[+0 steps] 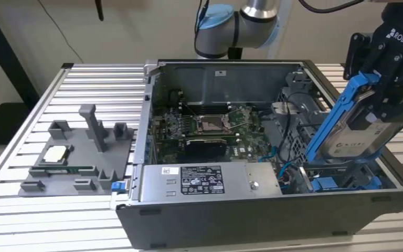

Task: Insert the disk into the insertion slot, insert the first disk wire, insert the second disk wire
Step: 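Insert the disk into the insertion slot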

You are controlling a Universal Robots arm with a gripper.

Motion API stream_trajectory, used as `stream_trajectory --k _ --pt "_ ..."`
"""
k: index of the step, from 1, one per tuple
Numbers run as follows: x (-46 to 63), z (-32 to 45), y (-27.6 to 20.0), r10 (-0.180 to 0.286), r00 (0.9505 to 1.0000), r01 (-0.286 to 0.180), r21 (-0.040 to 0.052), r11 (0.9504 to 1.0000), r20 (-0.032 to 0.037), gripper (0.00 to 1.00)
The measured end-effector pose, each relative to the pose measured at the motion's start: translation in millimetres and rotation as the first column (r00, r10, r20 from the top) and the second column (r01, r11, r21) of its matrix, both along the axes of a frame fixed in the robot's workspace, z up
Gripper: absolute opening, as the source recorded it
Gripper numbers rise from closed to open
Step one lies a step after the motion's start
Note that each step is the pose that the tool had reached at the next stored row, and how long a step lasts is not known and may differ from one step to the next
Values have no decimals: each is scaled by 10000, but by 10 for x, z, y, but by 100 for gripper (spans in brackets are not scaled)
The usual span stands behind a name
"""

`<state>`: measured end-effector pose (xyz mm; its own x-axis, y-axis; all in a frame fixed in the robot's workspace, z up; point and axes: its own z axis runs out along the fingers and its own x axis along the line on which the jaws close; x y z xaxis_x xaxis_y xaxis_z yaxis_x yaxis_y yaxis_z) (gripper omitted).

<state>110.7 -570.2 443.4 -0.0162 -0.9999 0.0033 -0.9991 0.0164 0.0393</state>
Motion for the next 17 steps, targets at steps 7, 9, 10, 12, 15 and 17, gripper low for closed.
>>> stream_trajectory --k 7,9,10,12,15,17 --pt "2 -93 -4 0 10000 0 0 10000 0 33" --pt "5 -123 -9 -1 10000 1 -1 10000 0 33" --pt "8 -138 -11 0 10000 0 0 10000 0 33" --pt "15 -167 -14 1 10000 -1 1 10000 0 33" --pt "31 -204 -16 4 10000 -4 0 10000 0 33" --pt "50 -221 -17 7 10000 -7 0 10000 0 33"
